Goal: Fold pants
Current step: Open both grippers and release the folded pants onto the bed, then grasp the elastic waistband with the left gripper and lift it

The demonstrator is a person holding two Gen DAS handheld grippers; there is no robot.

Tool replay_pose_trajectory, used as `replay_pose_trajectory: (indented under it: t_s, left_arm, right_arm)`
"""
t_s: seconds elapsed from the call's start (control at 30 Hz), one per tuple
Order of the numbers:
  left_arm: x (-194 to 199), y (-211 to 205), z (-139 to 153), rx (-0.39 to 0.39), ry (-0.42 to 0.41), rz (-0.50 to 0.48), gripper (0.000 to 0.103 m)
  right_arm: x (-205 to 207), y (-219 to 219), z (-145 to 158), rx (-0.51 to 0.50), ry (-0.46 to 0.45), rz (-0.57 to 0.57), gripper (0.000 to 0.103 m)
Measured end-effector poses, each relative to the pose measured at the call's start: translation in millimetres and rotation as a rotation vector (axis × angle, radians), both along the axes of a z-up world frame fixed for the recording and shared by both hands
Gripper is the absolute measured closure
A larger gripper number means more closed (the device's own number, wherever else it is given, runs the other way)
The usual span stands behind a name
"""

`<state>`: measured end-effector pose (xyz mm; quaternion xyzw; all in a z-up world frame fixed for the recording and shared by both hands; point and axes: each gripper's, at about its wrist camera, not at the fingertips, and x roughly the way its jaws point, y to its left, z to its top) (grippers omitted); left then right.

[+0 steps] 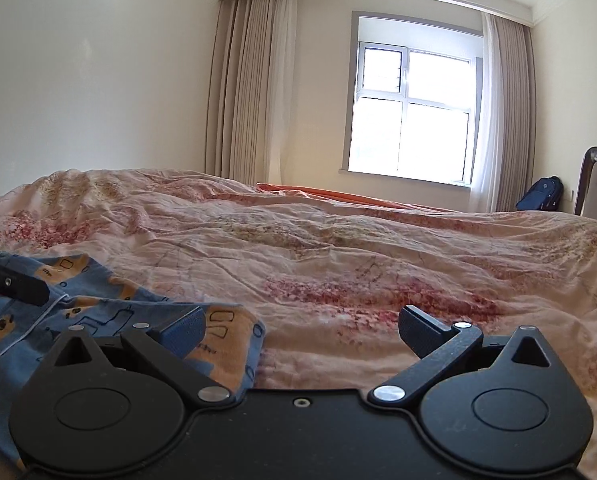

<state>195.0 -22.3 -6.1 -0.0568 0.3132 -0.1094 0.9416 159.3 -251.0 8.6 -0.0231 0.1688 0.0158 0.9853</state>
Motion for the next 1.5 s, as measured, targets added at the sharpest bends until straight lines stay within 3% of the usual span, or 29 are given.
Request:
replay_pose_trajectory:
  t_s: [0.13, 0.27, 0.43, 0.67, 1.2, 1.5]
  left_arm:
    - [-1, 0, -10, 0.032, -0.028, 0.004, 0.008]
    - [-1, 1, -16, 0.034, -0.034, -0.010, 0.007]
    - [-20, 3, -12, 0.038, -0.071, -0.013, 0.001]
    - [-64, 7, -21, 0.135, -0.123, 0.029, 0.001]
    - [-88, 36, -9, 0.052, 0.009, 0.128, 0.000]
    - [-107, 62, -9, -0.012, 0.014, 0.177, 0.000]
  right_arm:
    - [30, 9, -15, -0.066, 0.074, -0.031, 0.001]
    - [27, 4, -32, -0.045, 0.096, -0.043, 0.001]
    - [-11, 0, -32, -0.042, 0.050, -0.049, 0.001]
    - [-92, 3, -51, -0.057, 0.000, -0.081, 0.001]
    - [-129, 15, -31, -0.061, 0.059, -0.104, 0.000]
    - [-141, 25, -19, -0.026, 0.048, -0.097, 0.000]
